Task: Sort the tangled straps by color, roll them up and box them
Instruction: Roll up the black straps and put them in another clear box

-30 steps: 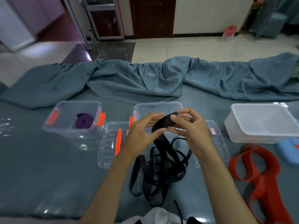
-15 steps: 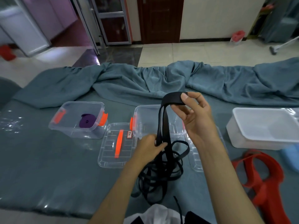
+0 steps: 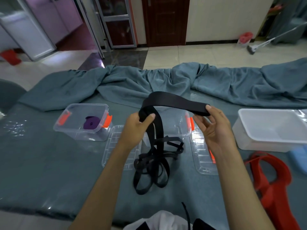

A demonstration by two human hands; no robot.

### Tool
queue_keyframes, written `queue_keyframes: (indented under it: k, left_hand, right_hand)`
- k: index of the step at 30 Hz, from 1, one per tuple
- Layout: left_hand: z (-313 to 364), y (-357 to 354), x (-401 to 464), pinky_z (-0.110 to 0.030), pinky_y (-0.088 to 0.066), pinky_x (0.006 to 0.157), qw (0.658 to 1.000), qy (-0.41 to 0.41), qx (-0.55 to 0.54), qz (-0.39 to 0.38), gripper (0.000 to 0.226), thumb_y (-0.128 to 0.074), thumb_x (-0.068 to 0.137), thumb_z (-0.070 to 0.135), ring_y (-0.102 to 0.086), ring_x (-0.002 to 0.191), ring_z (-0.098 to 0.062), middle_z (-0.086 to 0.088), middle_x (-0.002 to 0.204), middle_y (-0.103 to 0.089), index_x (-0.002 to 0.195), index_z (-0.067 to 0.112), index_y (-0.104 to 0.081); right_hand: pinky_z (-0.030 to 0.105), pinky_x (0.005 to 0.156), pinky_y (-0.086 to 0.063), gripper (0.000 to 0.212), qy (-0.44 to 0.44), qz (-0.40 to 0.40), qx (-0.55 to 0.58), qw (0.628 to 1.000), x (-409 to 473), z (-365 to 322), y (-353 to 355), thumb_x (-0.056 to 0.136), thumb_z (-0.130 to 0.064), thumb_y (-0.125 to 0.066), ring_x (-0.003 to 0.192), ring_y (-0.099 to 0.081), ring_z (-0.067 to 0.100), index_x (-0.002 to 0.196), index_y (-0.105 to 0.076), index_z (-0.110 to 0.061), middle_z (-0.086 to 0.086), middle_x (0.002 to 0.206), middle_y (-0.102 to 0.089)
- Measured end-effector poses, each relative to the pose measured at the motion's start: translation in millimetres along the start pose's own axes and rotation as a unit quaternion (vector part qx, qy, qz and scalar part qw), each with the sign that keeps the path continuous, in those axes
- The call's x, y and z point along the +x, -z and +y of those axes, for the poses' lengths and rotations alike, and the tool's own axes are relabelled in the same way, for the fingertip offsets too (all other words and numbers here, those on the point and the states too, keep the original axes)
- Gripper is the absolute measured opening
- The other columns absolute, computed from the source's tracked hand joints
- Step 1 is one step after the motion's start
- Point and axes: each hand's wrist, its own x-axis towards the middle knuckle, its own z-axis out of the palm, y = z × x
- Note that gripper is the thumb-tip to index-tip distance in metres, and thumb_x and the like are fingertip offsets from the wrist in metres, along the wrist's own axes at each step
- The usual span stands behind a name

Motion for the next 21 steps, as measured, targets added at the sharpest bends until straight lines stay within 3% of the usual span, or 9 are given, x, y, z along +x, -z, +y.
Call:
queue_keyframes:
  k: [4,8,13,17,18,21]
  left_hand:
    - [22.6,23.4,-0.3,-0.025,-0.048,0.076,0.997,-0.076,-0.005,0.015,0.009,-0.059,0.104,0.008,-0.061,0.080,-0.009,-0.009,0.089,-0.071,0.103,0.003,-0.067]
    - [44.3,40.0,-0.7,-0.022,-0.046,0.069,0.991,-0.137,0.011,0.007,0.013,-0.054,0.098,-0.009,-0.058,0.071,-0.006,-0.002,0.079,-0.066,0.100,0.000,-0.063]
    - [60.9,50.6,1.1,-0.019,-0.048,0.069,0.980,-0.195,0.024,0.045,0.009,-0.056,0.098,-0.001,-0.059,0.073,-0.007,-0.005,0.080,-0.064,0.099,0.005,-0.063]
    - [52.7,52.7,4.3,-0.044,-0.043,0.068,0.975,-0.183,0.120,0.038,0.009,-0.054,0.099,-0.004,-0.053,0.073,-0.030,-0.017,0.086,-0.060,0.101,0.003,-0.061]
    - [53.2,52.8,3.6,-0.042,-0.042,0.065,0.974,-0.186,0.121,0.040,0.011,-0.053,0.099,-0.003,-0.052,0.069,-0.028,-0.016,0.080,-0.059,0.099,0.006,-0.059]
    - [62.5,54.8,3.6,-0.017,-0.039,0.060,0.973,-0.215,0.058,0.057,0.017,-0.048,0.096,-0.001,-0.049,0.065,-0.003,0.000,0.073,-0.057,0.096,0.015,-0.054]
  right_hand:
    - [0.035,0.077,-0.064,0.012,-0.007,0.030,-0.005,1.000,0.1,6.3,11.8,0.094,-0.011,-0.075,0.089,-0.079,0.031,0.095,-0.065,-0.017,0.009,0.101,-0.078]
    - [0.038,0.078,-0.064,0.009,-0.015,0.030,-0.027,0.999,-0.9,10.7,10.3,0.093,-0.013,-0.076,0.095,-0.079,0.034,0.094,-0.069,-0.018,0.013,0.106,-0.078]
    - [0.035,0.071,-0.064,0.008,-0.013,0.008,-0.060,0.998,-0.8,14.5,-2.2,0.094,-0.015,-0.076,0.098,-0.079,0.034,0.091,-0.071,-0.020,0.010,0.101,-0.079]
    - [0.033,0.068,-0.063,0.011,-0.009,0.019,-0.094,0.995,0.0,18.1,-8.9,0.094,-0.017,-0.076,0.093,-0.079,0.031,0.099,-0.066,-0.018,0.005,0.094,-0.079]
    - [0.032,0.067,-0.063,0.012,-0.009,0.023,-0.101,0.995,0.3,18.6,-10.2,0.094,-0.017,-0.076,0.092,-0.079,0.030,0.100,-0.066,-0.018,0.004,0.093,-0.079]
    - [0.030,0.066,-0.062,0.013,-0.011,0.021,-0.112,0.993,0.6,20.3,-14.2,0.095,-0.018,-0.075,0.092,-0.080,0.029,0.103,-0.066,-0.018,0.002,0.091,-0.080]
